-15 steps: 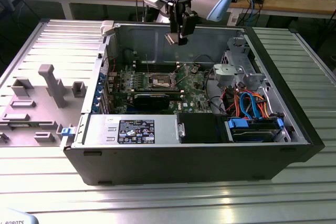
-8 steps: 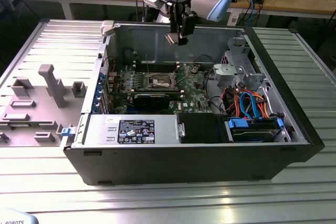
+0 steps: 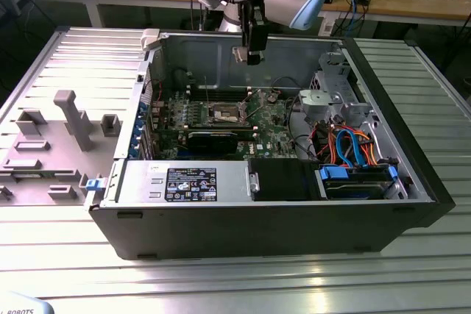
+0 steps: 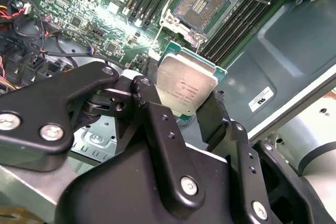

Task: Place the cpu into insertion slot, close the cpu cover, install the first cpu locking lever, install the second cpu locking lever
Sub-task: 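Place the cpu into insertion slot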

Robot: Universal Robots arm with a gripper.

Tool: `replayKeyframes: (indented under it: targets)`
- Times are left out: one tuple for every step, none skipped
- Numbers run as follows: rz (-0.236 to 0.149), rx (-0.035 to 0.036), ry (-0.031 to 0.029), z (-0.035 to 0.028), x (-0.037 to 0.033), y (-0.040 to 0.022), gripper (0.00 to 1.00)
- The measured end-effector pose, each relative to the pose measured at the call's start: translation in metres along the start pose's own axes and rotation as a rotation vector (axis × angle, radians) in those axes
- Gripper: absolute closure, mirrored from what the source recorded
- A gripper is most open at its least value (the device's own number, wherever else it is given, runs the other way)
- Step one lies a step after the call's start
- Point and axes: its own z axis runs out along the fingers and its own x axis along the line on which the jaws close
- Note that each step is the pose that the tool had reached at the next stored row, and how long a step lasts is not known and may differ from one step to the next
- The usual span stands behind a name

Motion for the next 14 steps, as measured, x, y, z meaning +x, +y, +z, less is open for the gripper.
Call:
replayKeyframes:
  targets:
    - [0.007, -0.0002, -0.0006, 0.0, 0.0, 0.0, 0.46]
    - [0.01, -0.0002, -0.0009, 0.0, 0.0, 0.0, 0.46]
    - [0.016, -0.0003, -0.0014, 0.0001, 0.0, 0.0, 0.46]
    - [0.031, -0.0007, -0.0026, 0.0002, 0.0001, 0.0, 0.46]
    - [0.044, -0.001, -0.0037, 0.0003, 0.0, 0.0, 0.46]
    - [0.056, -0.0011, -0.0049, 0.0004, 0.0, 0.0, 0.46]
    - [0.081, -0.0016, -0.0071, 0.0007, 0.0, -0.0001, 0.46]
    - [0.099, -0.002, -0.0086, 0.0011, 0.0, -0.0001, 0.46]
    - [0.107, -0.002, -0.0095, 0.0016, 0.0, -0.0003, 0.46]
    - [0.107, -0.002, -0.0097, 0.0019, 0.0, -0.0004, 0.46]
    - [0.107, -0.0021, -0.0095, 0.0024, 0.0, -0.0005, 0.46]
    - [0.107, -0.0021, -0.0095, 0.003, 0.0001, -0.0012, 0.46]
    - [0.107, -0.0021, -0.0095, 0.0034, 0.0001, -0.0022, 0.46]
    - [0.107, -0.0021, -0.0096, 0.0036, 0.0001, -0.0027, 0.46]
